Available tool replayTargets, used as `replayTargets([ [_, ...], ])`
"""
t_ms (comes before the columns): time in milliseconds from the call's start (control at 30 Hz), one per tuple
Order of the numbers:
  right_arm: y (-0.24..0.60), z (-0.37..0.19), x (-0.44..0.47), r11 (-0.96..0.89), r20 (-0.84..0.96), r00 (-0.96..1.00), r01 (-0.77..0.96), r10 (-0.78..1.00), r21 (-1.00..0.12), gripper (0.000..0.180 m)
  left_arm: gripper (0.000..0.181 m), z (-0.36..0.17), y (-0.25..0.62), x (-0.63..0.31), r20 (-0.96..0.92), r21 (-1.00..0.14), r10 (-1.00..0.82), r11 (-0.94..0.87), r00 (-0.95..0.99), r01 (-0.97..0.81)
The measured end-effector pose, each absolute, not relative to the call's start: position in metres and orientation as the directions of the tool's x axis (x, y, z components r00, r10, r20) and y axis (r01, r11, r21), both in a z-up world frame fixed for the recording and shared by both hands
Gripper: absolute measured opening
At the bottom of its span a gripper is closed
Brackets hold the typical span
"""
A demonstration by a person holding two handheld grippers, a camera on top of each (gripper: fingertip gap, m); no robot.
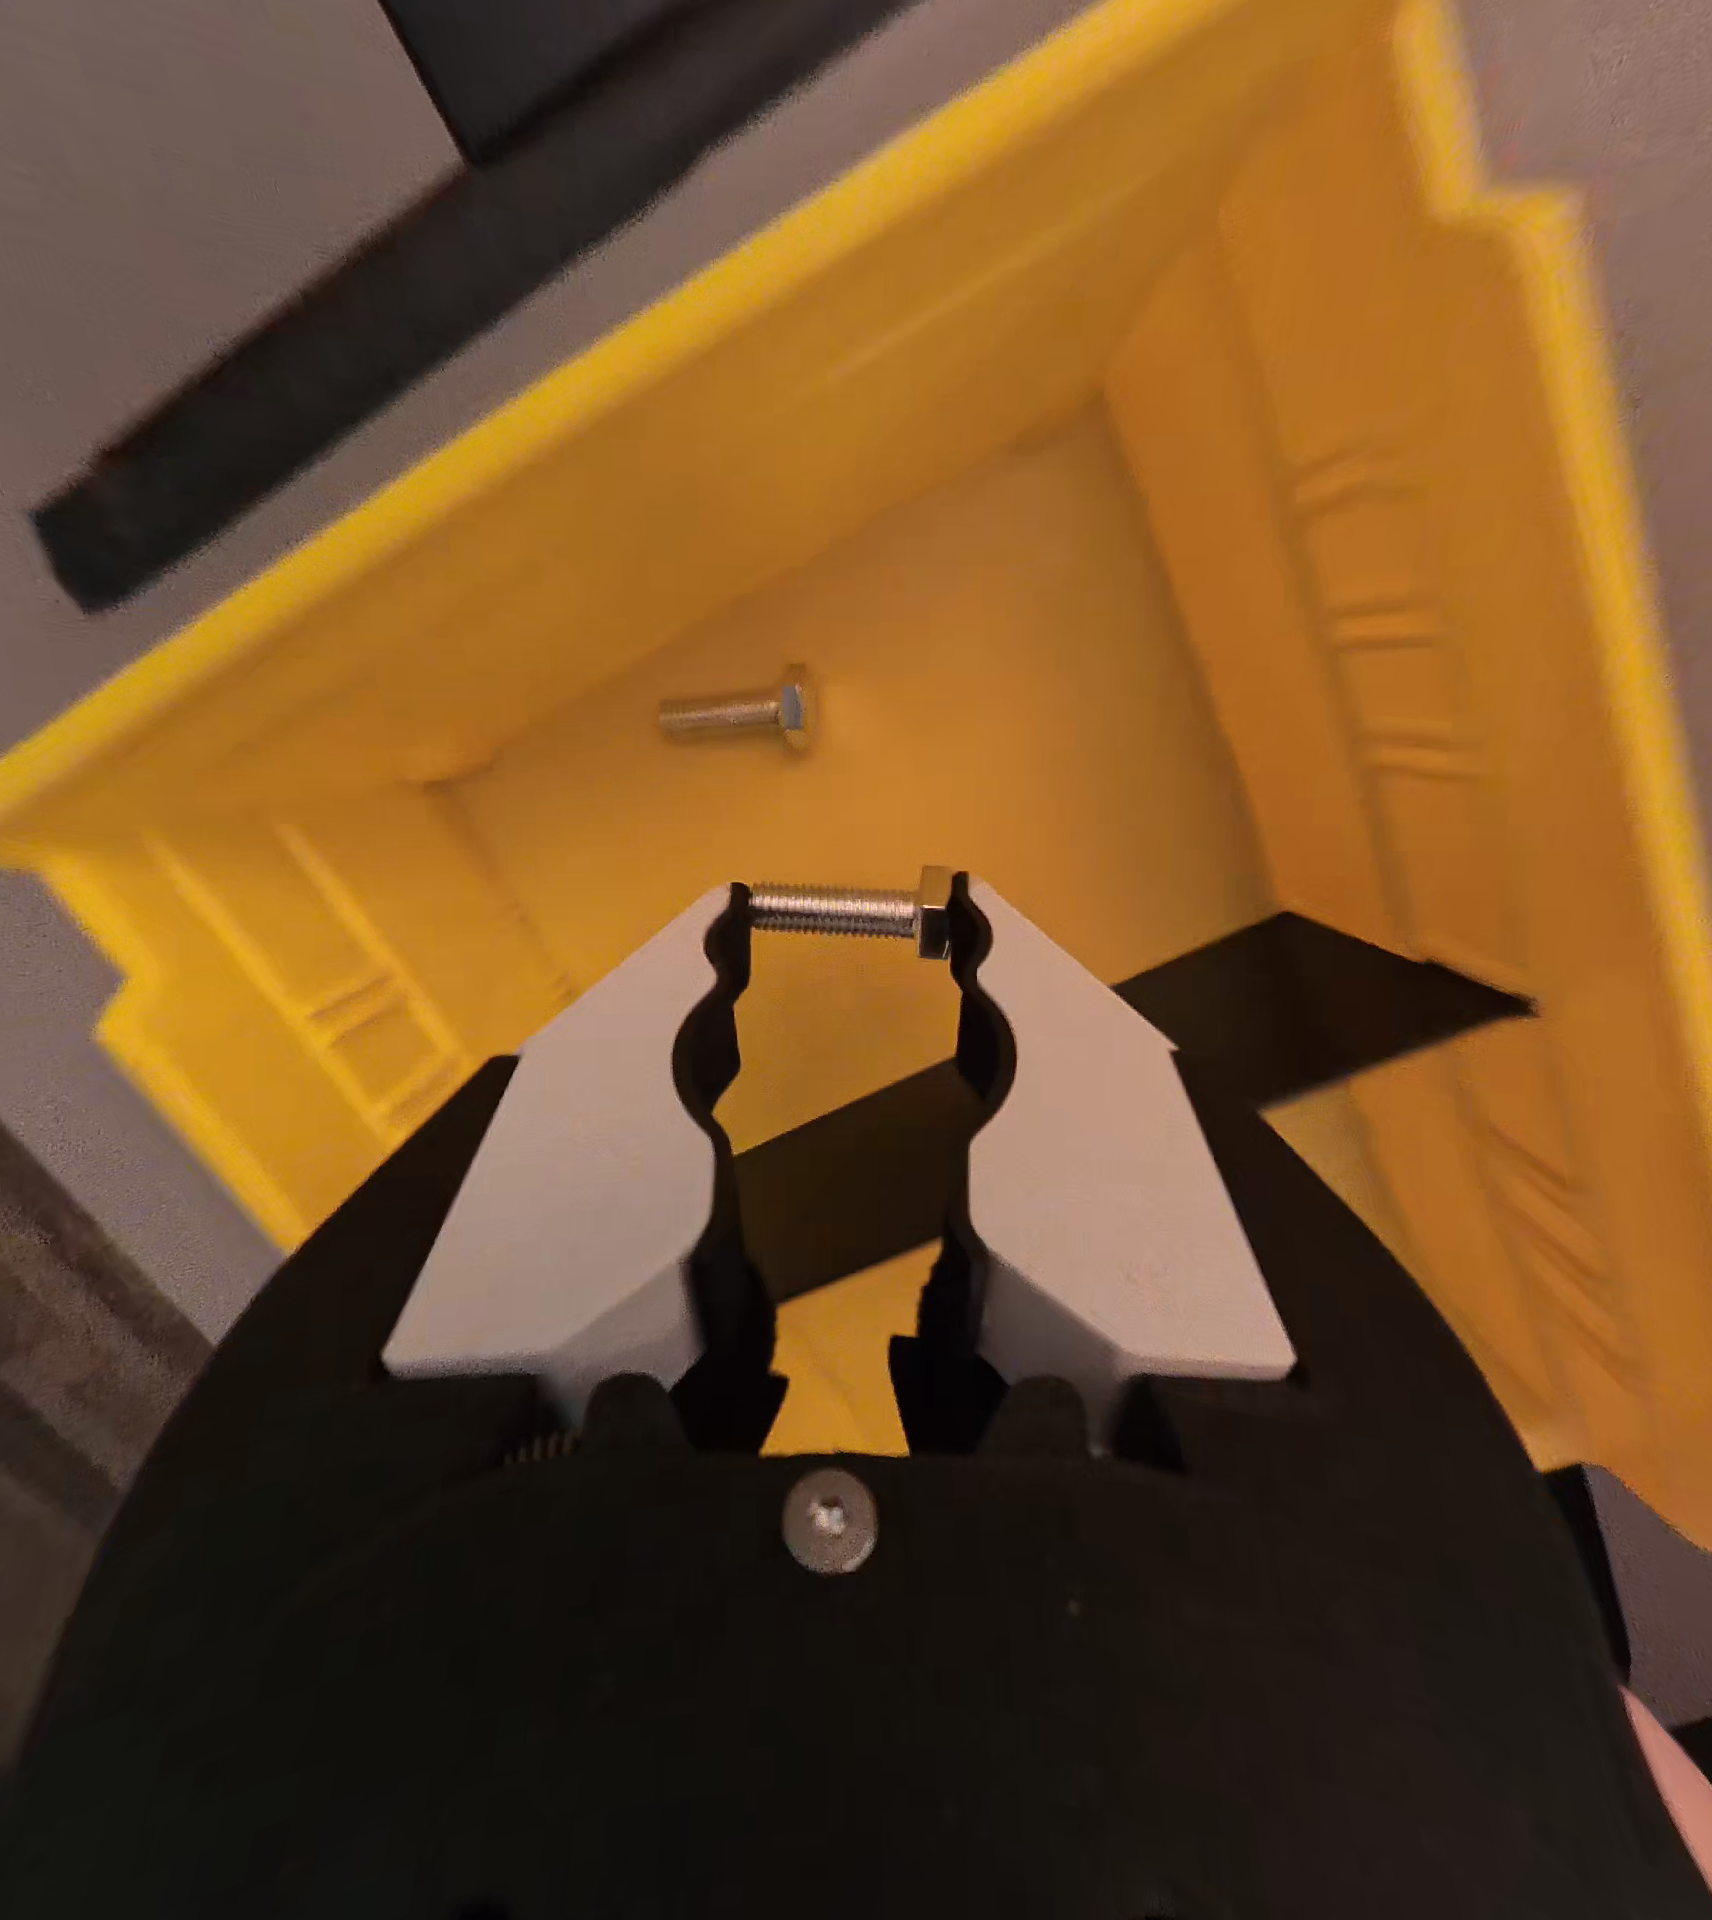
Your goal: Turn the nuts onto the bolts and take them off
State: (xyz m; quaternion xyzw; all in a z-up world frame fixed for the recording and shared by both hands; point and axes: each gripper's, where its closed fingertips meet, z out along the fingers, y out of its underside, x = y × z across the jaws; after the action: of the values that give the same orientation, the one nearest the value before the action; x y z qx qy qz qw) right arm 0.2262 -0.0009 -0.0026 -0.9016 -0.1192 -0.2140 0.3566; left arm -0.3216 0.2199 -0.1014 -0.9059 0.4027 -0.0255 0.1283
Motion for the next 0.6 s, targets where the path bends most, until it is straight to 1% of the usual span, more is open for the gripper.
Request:
replayTargets([
  [33,0.005,0.019,0.226,-0.657,0.506,0.862,0.379,-0.005,-0.651,0.025,0.037,-0.087,0.217,-0.316,-0.062,-0.298,-0.741,-0.625,0.669,-0.721],
  [67,0.009,0.042,0.227,-0.592,0.529,0.844,0.383,-0.088,-0.709,0.025,0.037,-0.072,0.213,-0.308,-0.066,-0.351,-0.75,-0.6,0.658,-0.719],
  [133,0.007,0.079,0.23,-0.479,0.512,0.816,0.348,-0.268,-0.806,0.026,0.037,-0.041,0.201,-0.283,-0.06,-0.466,-0.787,-0.521,0.613,-0.715],
  [167,0.005,0.089,0.227,-0.441,0.491,0.815,0.335,-0.308,-0.832,0.026,0.037,-0.026,0.191,-0.265,-0.046,-0.53,-0.82,-0.464,0.57,-0.71],
  [233,0.003,0.098,0.222,-0.414,0.486,0.808,0.338,-0.332,-0.845,0.027,0.037,0.0,0.164,-0.226,-0.006,-0.632,-0.889,-0.351,0.457,-0.691],
  [300,0.004,0.099,0.217,-0.415,0.502,0.804,0.358,-0.319,-0.837,0.027,0.037,0.015,0.133,-0.19,0.032,-0.686,-0.942,-0.264,0.334,-0.678],
  [333,0.005,0.098,0.215,-0.414,0.504,0.806,0.363,-0.309,-0.835,0.027,0.037,0.017,0.117,-0.174,0.04,-0.692,-0.96,-0.227,0.277,-0.685],
  [400,0.007,0.097,0.211,-0.413,0.508,0.81,0.373,-0.291,-0.831,0.027,0.037,0.008,0.088,-0.149,0.041,-0.666,-0.985,-0.152,0.167,-0.731],
  [533,0.012,0.092,0.2,-0.417,0.514,0.826,0.394,-0.23,-0.819,0.028,0.037,-0.031,0.055,-0.112,-0.017,-0.55,-1.0,-0.01,0.023,-0.835],
  [600,0.014,0.088,0.195,-0.418,0.509,0.84,0.401,-0.189,-0.815,0.028,0.037,-0.057,0.041,-0.102,-0.011,-0.469,-0.999,0.038,-0.038,-0.883],
])
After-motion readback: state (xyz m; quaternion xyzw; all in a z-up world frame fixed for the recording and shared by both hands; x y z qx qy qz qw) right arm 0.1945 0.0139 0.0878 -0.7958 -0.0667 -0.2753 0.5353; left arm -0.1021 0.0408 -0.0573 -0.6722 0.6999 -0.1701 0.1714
